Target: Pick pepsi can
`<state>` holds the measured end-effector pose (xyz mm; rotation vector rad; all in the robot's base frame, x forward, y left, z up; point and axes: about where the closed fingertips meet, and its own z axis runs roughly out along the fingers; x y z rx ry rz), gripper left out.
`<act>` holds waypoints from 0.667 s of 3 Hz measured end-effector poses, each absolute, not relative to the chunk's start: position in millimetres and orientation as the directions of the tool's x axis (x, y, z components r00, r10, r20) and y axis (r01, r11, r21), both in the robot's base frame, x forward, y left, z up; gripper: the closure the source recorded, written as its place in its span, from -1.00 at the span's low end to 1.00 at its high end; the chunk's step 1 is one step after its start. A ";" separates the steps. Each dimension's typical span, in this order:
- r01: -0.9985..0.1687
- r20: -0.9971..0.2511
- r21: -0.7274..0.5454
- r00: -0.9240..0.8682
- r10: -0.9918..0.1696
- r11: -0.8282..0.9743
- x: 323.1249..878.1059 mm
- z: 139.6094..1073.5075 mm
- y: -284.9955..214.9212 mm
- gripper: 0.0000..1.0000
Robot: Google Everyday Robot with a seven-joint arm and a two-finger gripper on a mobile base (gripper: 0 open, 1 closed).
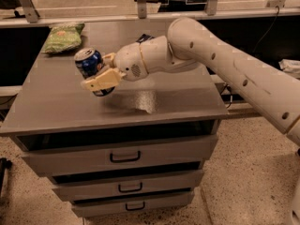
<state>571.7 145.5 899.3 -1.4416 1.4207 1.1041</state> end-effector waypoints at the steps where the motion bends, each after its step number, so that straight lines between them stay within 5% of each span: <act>1: -0.998 -0.973 -0.055 0.059 -0.222 -0.025 592.7 944.7 139.4 1.00; 2: -0.998 -0.973 -0.055 0.059 -0.222 -0.025 592.7 944.7 139.5 1.00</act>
Offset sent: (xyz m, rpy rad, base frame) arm 0.0154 -0.0043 0.0323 0.0516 -0.0599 -0.0040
